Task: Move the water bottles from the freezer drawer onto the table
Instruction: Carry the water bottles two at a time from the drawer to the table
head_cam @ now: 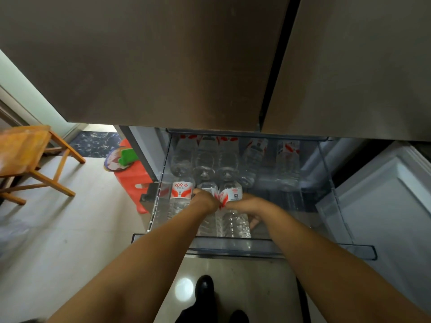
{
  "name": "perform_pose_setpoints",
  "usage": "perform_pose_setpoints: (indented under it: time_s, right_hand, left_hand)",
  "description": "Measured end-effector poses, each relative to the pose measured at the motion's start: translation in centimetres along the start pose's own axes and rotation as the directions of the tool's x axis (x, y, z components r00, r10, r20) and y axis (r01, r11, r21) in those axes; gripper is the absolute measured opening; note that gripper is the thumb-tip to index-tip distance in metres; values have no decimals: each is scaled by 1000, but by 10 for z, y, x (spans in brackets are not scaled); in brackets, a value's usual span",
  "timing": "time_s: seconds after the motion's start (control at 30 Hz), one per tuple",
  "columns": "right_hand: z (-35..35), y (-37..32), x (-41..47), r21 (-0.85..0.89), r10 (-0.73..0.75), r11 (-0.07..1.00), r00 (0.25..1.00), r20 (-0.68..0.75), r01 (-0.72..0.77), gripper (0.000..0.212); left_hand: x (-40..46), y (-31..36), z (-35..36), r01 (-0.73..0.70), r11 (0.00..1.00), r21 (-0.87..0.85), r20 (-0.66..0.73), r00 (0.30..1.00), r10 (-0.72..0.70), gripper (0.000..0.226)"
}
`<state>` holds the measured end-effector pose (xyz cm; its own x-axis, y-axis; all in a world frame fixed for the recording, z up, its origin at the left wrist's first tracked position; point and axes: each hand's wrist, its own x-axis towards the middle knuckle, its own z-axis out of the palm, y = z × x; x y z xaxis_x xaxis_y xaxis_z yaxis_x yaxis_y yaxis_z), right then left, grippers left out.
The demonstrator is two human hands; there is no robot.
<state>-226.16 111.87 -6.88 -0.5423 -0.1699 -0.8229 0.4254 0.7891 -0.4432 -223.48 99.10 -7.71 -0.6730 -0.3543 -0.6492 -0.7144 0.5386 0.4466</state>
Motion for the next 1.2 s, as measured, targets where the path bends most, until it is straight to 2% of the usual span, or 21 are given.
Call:
perform_pose_setpoints:
  time_s: [0.1,0.27,0.33,0.43,0.57,0.67,0.73,0.93,1.03,1.1,1.2]
  right_hand:
    - [-7,2,-3,44,-29,999,1000,-12,30,59]
    - [-12,6,-2,74,-23,997,999,-46,26,56]
    - [-16,8,0,95,-25,995,999,-41,29,54]
    - [-23,15,6,178,4,984,1000,-25,0,65]
    - [-30,20,5,328,-8,945,998,60,-12,52]
    - [-37,22,1,477,-107,877,992,72,61,39]
    - [-41,20,-3,566,-134,821,989,62,76,35]
    - [-47,29,-13,775,-90,632,994,54,15,31]
    - [-46,33,-17,812,-72,584,996,57,-4,27]
    - [-48,37,-21,852,-50,523,997,65,-30,32]
    - [-53,43,-32,880,-47,476,998,34,-7,24]
  left_hand:
    - [-12,0,-12,-6,996,-87,89,996,14,41]
    - [-15,-3,-16,101,970,-223,95,992,-81,80]
    - [-12,-4,-17,135,933,-335,131,987,-96,76]
    - [-1,-7,-17,243,806,-540,269,957,-108,64]
    - [5,-12,-16,321,752,-575,369,923,-112,63]
    - [-5,-6,-19,336,716,-612,382,918,-105,48]
    - [-6,-6,-20,349,701,-621,395,913,-104,51]
    - [-13,0,-21,353,688,-635,397,912,-101,41]
    - [-10,9,-23,366,628,-687,406,910,-86,41]
    - [-8,20,-23,375,591,-714,421,905,-65,44]
    - [-14,27,-21,394,593,-702,468,883,-33,33]
